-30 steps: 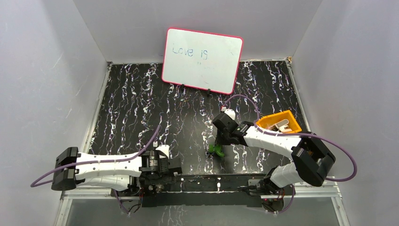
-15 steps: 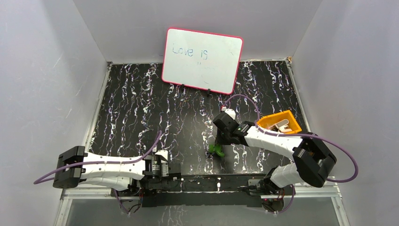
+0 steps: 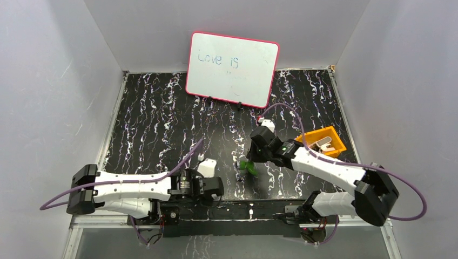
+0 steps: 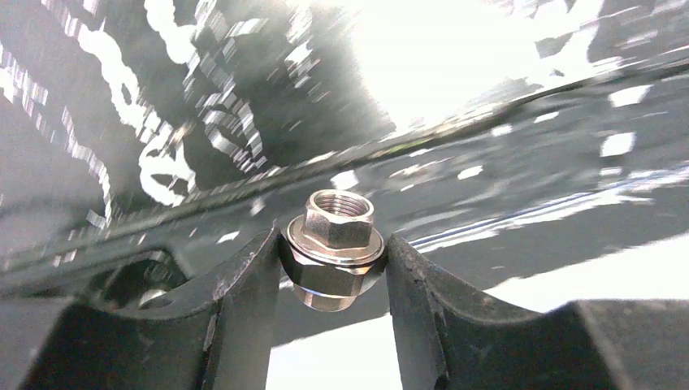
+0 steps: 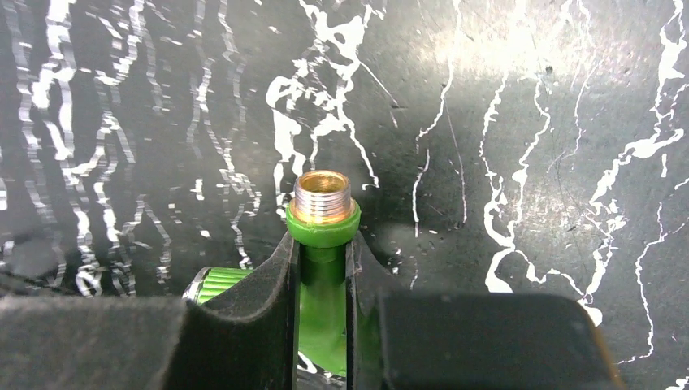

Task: Install the water faucets
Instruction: Screw the water faucet onto the adaptor.

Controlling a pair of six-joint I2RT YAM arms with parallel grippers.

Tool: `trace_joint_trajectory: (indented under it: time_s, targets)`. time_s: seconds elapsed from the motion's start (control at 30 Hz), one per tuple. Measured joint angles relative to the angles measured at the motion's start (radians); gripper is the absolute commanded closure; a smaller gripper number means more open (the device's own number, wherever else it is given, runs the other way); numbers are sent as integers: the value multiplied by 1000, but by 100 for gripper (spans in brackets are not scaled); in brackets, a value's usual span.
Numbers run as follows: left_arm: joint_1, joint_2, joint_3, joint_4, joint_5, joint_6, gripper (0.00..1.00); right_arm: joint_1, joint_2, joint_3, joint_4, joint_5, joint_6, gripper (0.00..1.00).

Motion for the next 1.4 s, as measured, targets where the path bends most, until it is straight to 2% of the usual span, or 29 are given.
trace_joint_trajectory:
  time_s: [0.1,0.2,0.37,0.43,0.5,0.53,0.6,0.7,0.83,1.0,1.13,1.23,1.4]
  targets:
    - [43,-7,64,108,-40,148,93,0,-81,-6,14,14,6,100]
    - [150,-8,59,227,-24,293,92,0,-131,-20,5,59,55,100]
    - [317,59,3,410,37,530,84,0,-231,-90,-12,133,209,100]
    - [345,104,2,451,59,586,71,0,-275,-123,-11,144,272,100]
    - [360,159,2,504,89,649,49,0,-301,-145,-13,152,330,100]
    - [364,180,2,524,100,675,42,0,-306,-149,-17,153,354,100]
    - [367,204,2,552,117,715,29,0,-310,-150,-25,156,402,100]
    - [371,195,2,596,131,760,17,0,-328,-156,-34,159,470,100]
    - [372,124,-6,636,134,795,14,0,-388,-194,-35,172,586,100]
    - [372,-85,-59,711,137,839,18,0,-452,-224,-35,203,772,100]
    - [373,-220,-92,827,166,861,17,0,-490,-256,14,217,912,100]
    - [373,-215,-79,903,191,871,16,0,-487,-264,58,219,976,100]
    - [373,-101,-58,1007,226,876,17,0,-463,-254,121,219,1018,100]
